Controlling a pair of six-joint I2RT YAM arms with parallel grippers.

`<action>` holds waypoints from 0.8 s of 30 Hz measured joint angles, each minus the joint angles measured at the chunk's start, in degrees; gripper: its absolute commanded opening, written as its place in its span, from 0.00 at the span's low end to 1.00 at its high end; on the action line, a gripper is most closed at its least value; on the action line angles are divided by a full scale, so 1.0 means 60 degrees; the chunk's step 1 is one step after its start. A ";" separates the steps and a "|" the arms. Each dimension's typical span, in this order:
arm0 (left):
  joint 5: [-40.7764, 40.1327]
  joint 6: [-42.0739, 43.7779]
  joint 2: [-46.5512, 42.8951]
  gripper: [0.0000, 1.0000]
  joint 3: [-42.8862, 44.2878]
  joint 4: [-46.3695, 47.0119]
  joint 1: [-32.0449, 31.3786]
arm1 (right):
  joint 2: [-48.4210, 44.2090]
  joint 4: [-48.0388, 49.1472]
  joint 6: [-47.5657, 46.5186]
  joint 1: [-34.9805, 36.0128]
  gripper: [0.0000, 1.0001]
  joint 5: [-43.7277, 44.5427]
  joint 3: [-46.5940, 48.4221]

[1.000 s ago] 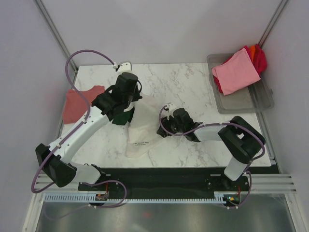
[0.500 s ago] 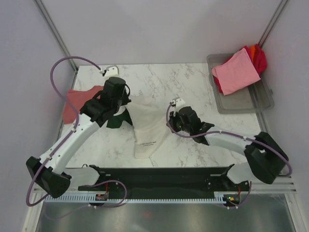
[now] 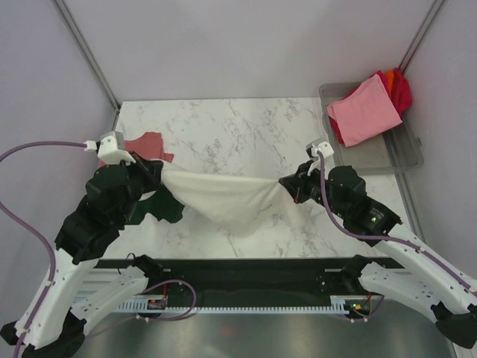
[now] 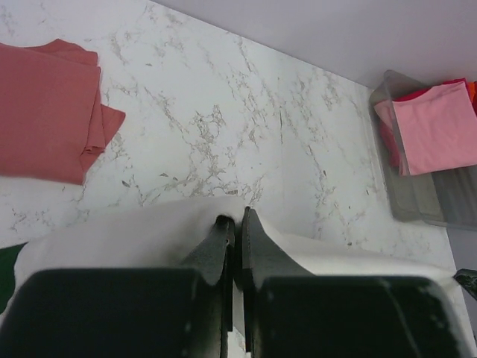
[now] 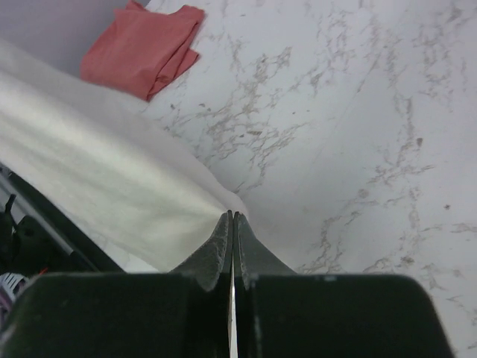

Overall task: Fold and stack the t-shirts
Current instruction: Flatten the tshirt out

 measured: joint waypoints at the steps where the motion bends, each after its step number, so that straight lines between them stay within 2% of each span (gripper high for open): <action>1: 0.0000 -0.0044 0.0040 0.02 0.0007 0.0018 0.0000 | 0.0022 -0.0189 -0.0007 0.0000 0.00 0.0277 0.0251; 4: 0.0113 -0.0080 0.0892 0.04 0.0007 0.0171 0.0000 | 0.0845 -0.0721 -0.0109 -0.0149 0.00 0.1158 0.1129; 6: 0.0262 -0.0073 0.1898 0.17 0.0062 0.0463 0.0004 | 0.2055 -0.0987 -0.0168 -0.0576 0.02 0.1515 0.1974; 7: 0.0364 -0.0069 0.2663 0.30 0.0149 0.0637 0.0015 | 0.2860 -0.0998 -0.0171 -0.0892 0.20 0.1639 0.2455; 8: 0.0463 -0.0029 0.3548 0.76 0.0372 0.0743 0.0066 | 0.3723 -0.1005 -0.0168 -0.1249 0.73 0.1708 0.2929; 9: 0.0528 0.0051 0.4371 0.92 0.0627 0.0922 0.0120 | 0.4579 -0.1009 -0.0149 -0.1577 0.80 0.1770 0.3377; 10: 0.0688 0.0033 0.5304 0.98 0.0867 0.1100 0.0182 | 0.5242 -0.1031 -0.0168 -0.1800 0.81 0.1818 0.3661; 11: 0.0787 0.0047 0.6054 1.00 0.1147 0.1100 0.0262 | 0.6054 -0.1173 -0.0229 -0.2044 0.82 0.1880 0.3938; 13: 0.1002 0.0069 0.7235 1.00 0.1545 0.1096 0.0404 | 0.6743 -0.1501 -0.0277 -0.2197 0.82 0.1872 0.3967; 15: 0.1173 0.0076 0.7544 1.00 0.1555 0.0969 0.0495 | 0.6674 -0.1596 -0.0335 -0.2036 0.80 0.1832 0.3402; 19: 0.1450 0.0080 0.6772 0.99 0.1195 0.1140 0.0535 | 0.5005 -0.1534 -0.0321 -0.1333 0.75 0.1151 0.1614; 24: 0.1949 0.0076 0.4845 1.00 -0.0401 0.1650 0.0535 | 0.3275 -0.1220 0.0087 -0.0907 0.74 0.0656 0.0015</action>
